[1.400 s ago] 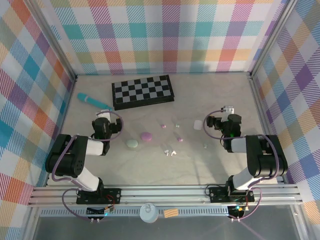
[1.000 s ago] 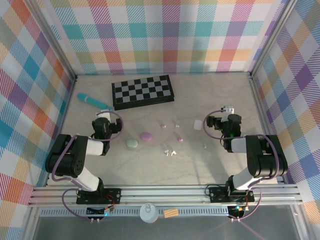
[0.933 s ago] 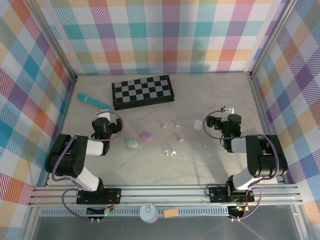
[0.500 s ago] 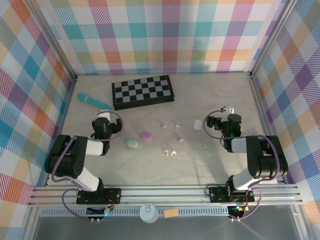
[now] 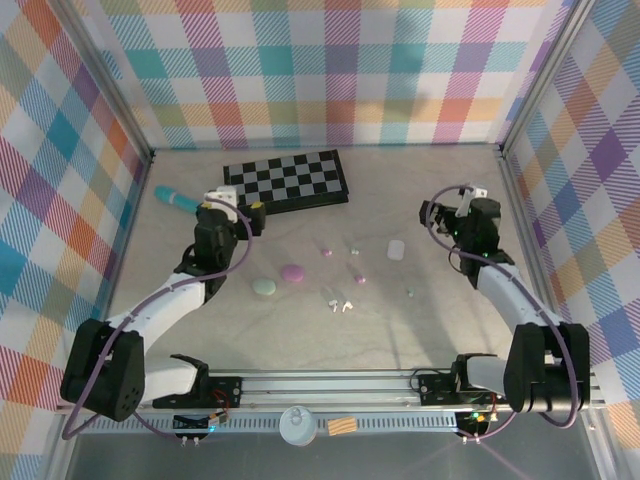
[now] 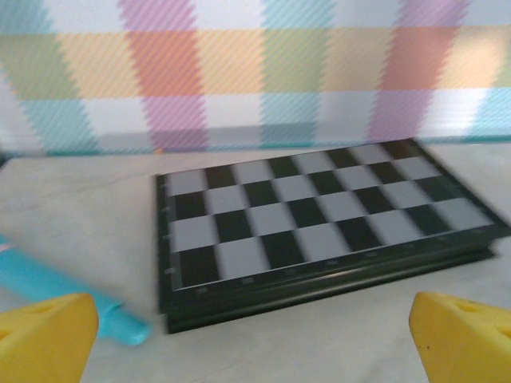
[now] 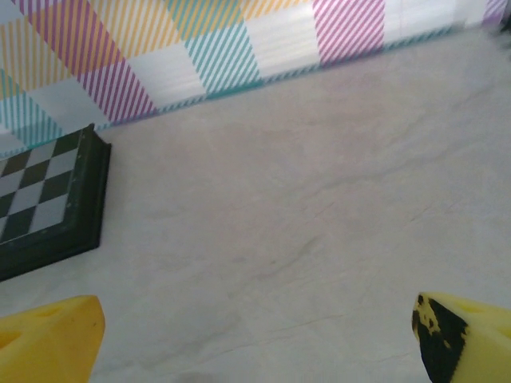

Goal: Insert wireless bluetooth earbuds into charging case

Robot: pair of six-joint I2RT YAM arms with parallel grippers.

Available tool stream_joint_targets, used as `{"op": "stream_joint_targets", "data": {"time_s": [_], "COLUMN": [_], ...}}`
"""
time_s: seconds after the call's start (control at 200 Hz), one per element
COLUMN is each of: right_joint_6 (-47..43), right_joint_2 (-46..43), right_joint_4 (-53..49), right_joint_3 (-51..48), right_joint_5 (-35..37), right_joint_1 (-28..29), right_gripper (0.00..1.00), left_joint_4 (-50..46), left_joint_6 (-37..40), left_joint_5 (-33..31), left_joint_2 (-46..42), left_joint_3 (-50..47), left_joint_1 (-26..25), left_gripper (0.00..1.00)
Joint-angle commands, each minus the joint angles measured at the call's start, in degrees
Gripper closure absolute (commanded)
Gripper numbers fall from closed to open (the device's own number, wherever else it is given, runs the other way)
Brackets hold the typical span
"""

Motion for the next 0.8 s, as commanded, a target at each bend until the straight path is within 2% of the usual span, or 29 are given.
{"op": "stream_joint_targets", "data": {"time_s": [0.0,0.135,0.395,0.795], "right_joint_6": [5.45,8.57,10.37,14.77], "right_joint_2": [2.82,4.21,14.02,26.55], "right_joint_4": [-18.08,-24.38,-31.29,-31.6], "right_joint_3": [4.49,6.81,12.53,18.13], "right_joint_5": [-0.06,4.95,14.84,14.71], "right_joint_1": [3.95,9.23,20.65,22.07], "right_gripper": [0.01,0.01,0.02,0.32], "left_joint_4": [-5.15,-4.37,-8.73,-9.14], "left_joint_6": [-2.44,-6.07,-7.29,-8.9], "left_joint_5": [0.26,1.78,1.41,1.5], "left_joint_2": [1.72,3.71,4.21,6.34], "left_joint_3": [2.69,4.0,5.86,6.57], "left_joint_1": [-7.0,-12.01,-12.37,-12.41], "left_gripper": [0.0,0.0,0.0,0.0]}}
